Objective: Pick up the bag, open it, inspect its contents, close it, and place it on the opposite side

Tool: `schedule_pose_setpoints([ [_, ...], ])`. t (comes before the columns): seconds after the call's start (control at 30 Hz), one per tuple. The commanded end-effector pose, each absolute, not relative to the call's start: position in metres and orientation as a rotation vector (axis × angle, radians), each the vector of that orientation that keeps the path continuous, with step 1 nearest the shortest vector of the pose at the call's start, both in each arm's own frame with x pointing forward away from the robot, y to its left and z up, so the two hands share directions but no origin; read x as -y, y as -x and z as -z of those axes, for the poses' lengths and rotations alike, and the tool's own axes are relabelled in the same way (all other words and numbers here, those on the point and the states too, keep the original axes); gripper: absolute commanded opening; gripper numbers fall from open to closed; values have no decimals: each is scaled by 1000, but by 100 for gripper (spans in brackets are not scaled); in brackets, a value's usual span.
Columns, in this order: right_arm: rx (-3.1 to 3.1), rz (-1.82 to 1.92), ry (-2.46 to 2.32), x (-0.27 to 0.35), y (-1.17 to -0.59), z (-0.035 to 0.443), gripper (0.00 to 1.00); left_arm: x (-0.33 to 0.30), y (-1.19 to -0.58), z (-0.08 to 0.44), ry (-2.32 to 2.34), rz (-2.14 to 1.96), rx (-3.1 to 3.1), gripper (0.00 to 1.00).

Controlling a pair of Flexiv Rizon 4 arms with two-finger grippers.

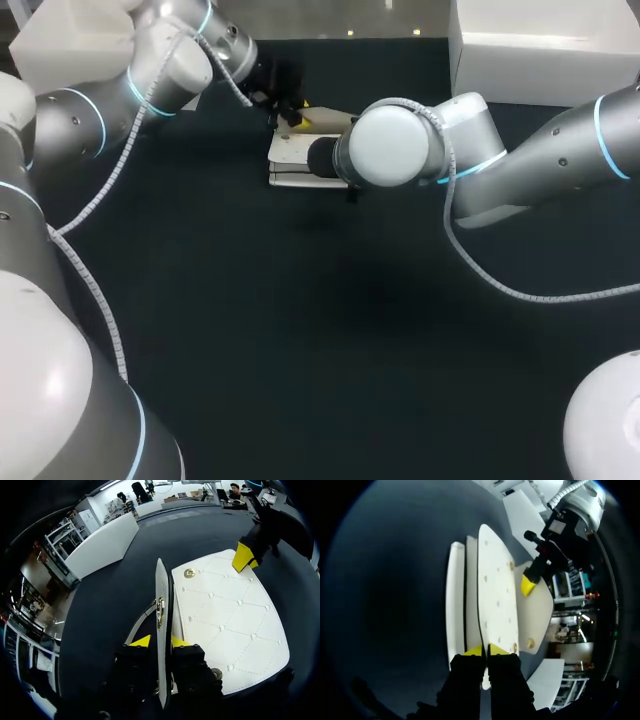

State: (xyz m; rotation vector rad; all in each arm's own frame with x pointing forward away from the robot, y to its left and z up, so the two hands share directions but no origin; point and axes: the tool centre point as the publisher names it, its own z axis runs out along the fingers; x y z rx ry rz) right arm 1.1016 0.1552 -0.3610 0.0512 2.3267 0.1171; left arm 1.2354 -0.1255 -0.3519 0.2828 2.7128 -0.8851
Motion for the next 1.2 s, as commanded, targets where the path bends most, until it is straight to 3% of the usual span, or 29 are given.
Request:
schedule_pose_setpoints([
  [0.03, -2321, -121, -51, -155, -1101, 362, 0, 127, -1244, 356, -282, 887, -2724, 11],
  [0.1, -2321, -121, -51, -155, -1101, 362, 0, 127, -1244, 357, -278, 884, -2726, 0],
  [0.5, -2321, -121, -51, -155, -1101, 362, 0, 125, -1245, 354, -266, 886, -2732, 0],
  [0.53, -2321, -121, -51, -155, -1101, 362, 11, 125, -1245, 353, -266, 888, -2731, 0],
  [0.57, -2325, -114, -46, -155, -1101, 361, 43, 125, -1244, 351, -267, 890, -2729, 0],
  [0.6, -2330, -103, -44, -156, -1100, 360, 96, 125, -1244, 350, -267, 892, -2728, 0],
  [0.63, -2332, -95, -44, -156, -1100, 358, 100, 125, -1244, 348, -268, 900, -2725, 0],
  [1.2, -2343, -43, -28, -158, -1077, 290, 100, 120, -1250, 307, -246, 962, -2695, 0],
])
